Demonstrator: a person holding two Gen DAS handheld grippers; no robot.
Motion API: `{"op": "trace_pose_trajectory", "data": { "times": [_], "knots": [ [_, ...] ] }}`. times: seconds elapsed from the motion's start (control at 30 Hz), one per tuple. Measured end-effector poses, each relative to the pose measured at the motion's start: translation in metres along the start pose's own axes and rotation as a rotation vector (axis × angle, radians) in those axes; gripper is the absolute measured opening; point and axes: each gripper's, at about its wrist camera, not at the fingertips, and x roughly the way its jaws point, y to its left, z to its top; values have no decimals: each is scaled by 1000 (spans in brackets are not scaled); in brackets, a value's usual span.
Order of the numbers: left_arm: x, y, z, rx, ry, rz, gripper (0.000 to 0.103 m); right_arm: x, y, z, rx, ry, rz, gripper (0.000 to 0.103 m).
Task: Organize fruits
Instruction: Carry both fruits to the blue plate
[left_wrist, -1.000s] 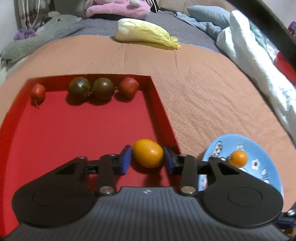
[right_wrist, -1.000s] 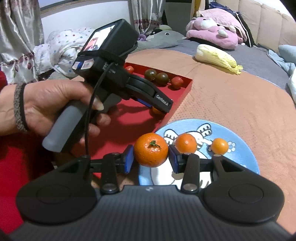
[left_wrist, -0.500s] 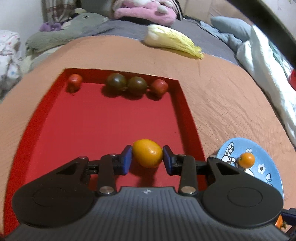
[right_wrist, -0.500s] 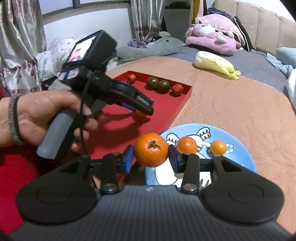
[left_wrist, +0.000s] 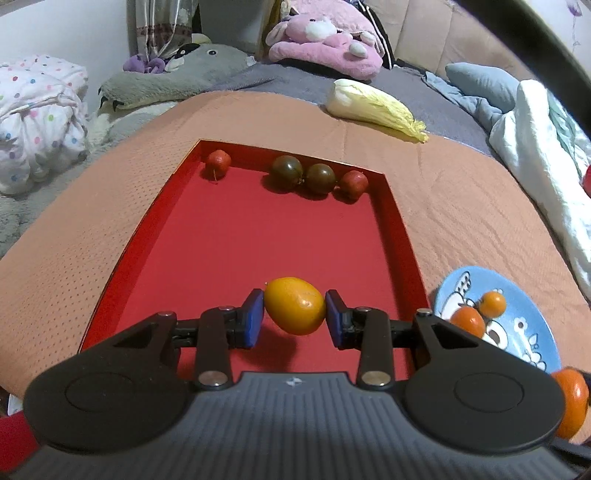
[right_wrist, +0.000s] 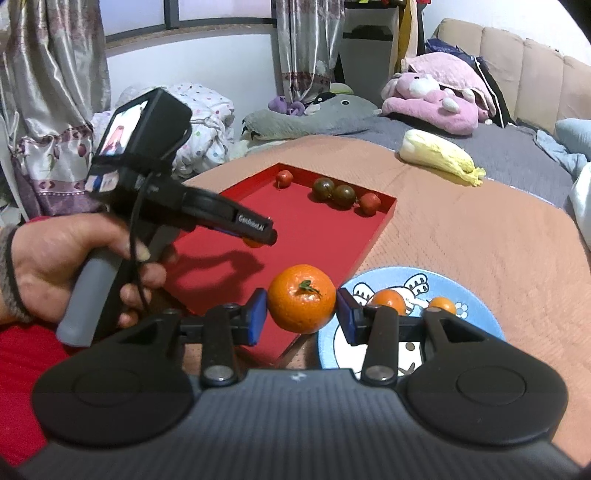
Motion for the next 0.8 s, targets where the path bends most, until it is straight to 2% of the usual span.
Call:
{"op": "trace_pose_trajectory", "data": {
  "times": [0.37, 0.8],
  "knots": [
    [-26, -33, -17, 79, -91, -32, 41, -12, -5, -5, -10, -1, -28, 44],
    [-27, -71, -31, 143, -116, -94, 42, -22, -30, -24, 35, 21, -83, 44]
  ]
}}
